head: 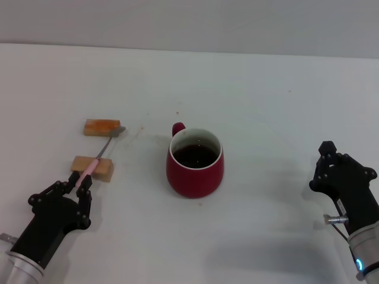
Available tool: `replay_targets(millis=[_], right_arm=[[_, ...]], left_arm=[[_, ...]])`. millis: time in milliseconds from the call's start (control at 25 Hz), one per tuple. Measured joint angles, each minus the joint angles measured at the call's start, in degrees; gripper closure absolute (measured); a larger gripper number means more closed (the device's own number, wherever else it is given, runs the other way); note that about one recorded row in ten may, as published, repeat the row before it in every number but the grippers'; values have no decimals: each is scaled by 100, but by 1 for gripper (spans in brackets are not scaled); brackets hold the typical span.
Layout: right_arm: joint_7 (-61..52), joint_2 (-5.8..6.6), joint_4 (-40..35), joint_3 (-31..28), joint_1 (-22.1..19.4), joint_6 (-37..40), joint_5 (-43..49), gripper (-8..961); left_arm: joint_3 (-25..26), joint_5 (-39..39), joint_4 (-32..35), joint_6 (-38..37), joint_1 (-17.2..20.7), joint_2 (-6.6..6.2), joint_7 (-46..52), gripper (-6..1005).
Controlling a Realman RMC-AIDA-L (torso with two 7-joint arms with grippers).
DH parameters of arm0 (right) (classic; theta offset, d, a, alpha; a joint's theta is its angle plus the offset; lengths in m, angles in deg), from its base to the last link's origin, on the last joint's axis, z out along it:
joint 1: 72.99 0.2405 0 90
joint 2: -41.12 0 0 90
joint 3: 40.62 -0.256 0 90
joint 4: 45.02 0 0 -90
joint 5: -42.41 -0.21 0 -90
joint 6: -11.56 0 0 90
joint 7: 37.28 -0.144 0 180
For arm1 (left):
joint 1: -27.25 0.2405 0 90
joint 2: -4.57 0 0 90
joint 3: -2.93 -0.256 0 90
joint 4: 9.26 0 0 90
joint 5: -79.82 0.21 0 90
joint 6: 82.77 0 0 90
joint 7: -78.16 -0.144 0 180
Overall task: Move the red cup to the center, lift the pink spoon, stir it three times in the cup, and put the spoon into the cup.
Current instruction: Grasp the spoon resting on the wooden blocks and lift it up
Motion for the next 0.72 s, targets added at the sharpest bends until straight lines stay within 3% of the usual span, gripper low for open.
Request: replay_targets(millis=[280, 720], right_arm=[[0, 0, -24, -16, 22, -43, -20, 954], [0, -9, -51, -32, 57, -148, -5, 954]], left_arm=[[0, 20, -30, -72, -86, -8, 21, 827], [38, 36, -10, -1193, -433, -51, 39, 828]])
